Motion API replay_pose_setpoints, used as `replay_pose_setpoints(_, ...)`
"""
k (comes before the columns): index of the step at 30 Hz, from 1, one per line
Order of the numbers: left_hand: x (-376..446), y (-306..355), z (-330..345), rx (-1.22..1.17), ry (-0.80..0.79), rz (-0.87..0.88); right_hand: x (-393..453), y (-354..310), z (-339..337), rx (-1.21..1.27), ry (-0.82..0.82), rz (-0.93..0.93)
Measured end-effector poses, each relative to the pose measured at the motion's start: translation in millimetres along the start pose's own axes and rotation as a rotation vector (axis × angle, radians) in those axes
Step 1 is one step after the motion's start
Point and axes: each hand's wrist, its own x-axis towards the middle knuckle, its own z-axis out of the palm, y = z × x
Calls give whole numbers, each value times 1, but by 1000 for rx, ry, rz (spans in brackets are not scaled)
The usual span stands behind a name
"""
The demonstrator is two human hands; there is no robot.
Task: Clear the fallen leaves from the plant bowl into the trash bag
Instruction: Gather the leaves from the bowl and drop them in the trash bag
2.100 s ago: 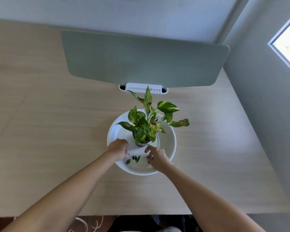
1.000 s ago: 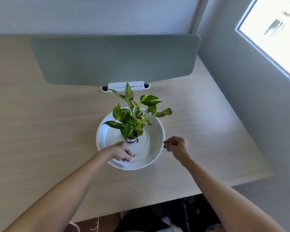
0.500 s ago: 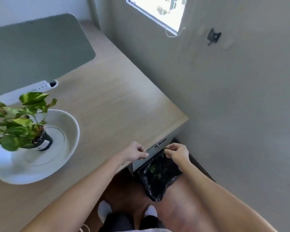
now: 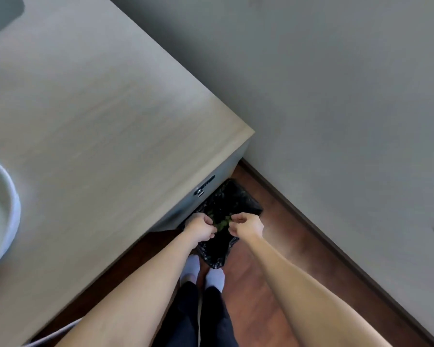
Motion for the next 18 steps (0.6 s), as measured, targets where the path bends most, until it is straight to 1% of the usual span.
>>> replay_pose_setpoints(5,2,-1,-7,38,-25,11,5,-4,0,14,5,13)
replay_pose_setpoints(9,-17,8,-21,-3,-25,37,-11,-27,-8,46,-4,-42)
replay_pose_setpoints(13,-49,26,-41,-70,-56,103,-33,-63,-19,74,-6,-136)
replay_pose_setpoints(15,-67,36,-54,-118,-35,162,-44,-83,-24,68,-12,-198)
replay_pose_setpoints(18,-104,43,-88,-196,62,264,-67,-122,-23,53,-39,-321)
